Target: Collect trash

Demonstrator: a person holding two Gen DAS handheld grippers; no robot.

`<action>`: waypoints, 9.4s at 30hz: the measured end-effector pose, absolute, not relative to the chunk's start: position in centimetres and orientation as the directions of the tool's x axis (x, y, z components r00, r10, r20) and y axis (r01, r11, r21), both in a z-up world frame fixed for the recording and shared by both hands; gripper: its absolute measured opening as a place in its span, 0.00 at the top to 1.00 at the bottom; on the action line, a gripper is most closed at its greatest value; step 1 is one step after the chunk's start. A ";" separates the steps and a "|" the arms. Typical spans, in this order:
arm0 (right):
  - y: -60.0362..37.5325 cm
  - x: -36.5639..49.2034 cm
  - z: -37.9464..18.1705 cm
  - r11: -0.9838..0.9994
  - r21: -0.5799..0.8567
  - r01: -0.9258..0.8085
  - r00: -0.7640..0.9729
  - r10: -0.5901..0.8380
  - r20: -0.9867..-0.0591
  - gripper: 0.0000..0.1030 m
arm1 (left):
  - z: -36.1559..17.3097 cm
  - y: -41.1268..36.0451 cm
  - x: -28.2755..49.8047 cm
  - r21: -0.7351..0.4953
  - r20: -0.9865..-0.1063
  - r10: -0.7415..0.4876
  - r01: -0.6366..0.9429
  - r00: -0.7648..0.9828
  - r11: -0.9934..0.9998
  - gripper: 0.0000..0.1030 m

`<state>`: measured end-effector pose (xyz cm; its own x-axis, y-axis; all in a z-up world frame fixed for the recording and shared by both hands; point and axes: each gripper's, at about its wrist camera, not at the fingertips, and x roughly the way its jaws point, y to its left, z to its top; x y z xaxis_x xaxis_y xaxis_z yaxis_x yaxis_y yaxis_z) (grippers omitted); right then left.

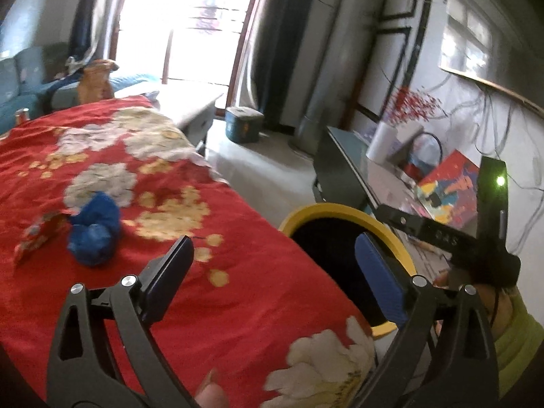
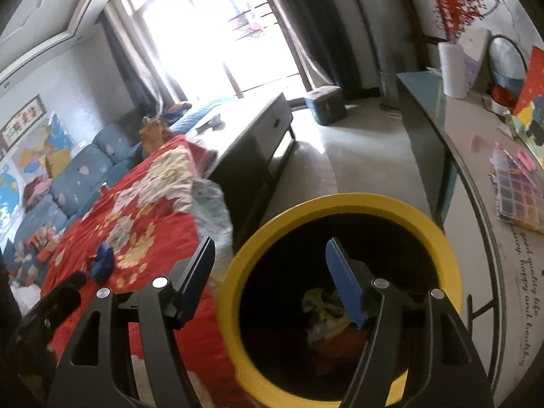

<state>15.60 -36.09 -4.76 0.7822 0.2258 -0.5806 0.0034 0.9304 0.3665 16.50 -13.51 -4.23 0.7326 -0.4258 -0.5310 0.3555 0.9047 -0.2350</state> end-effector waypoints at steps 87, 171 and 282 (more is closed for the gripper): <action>-16.7 20.0 -5.4 0.852 0.383 -0.356 0.561 0.523 -0.641 0.89 | -8.7 1.7 21.3 -0.184 -0.736 -0.280 0.215 0.617 0.959 0.86; -42.0 14.0 -6.3 0.916 0.395 0.069 0.751 0.213 -0.625 0.87 | -6.0 -23.7 17.3 -0.161 -0.695 -0.519 0.597 0.497 0.786 0.87; -22.7 0.5 1.0 0.983 0.054 -0.174 0.970 0.180 -0.162 0.06 | -0.3 -3.6 4.7 -0.088 -0.367 -0.123 0.097 0.922 0.991 0.11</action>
<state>0.51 -22.70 0.99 0.9701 0.1802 -0.1623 -0.1737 0.9833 0.0535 4.72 -3.61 -0.29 0.9221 -0.1231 -0.3668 0.0974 0.9914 -0.0879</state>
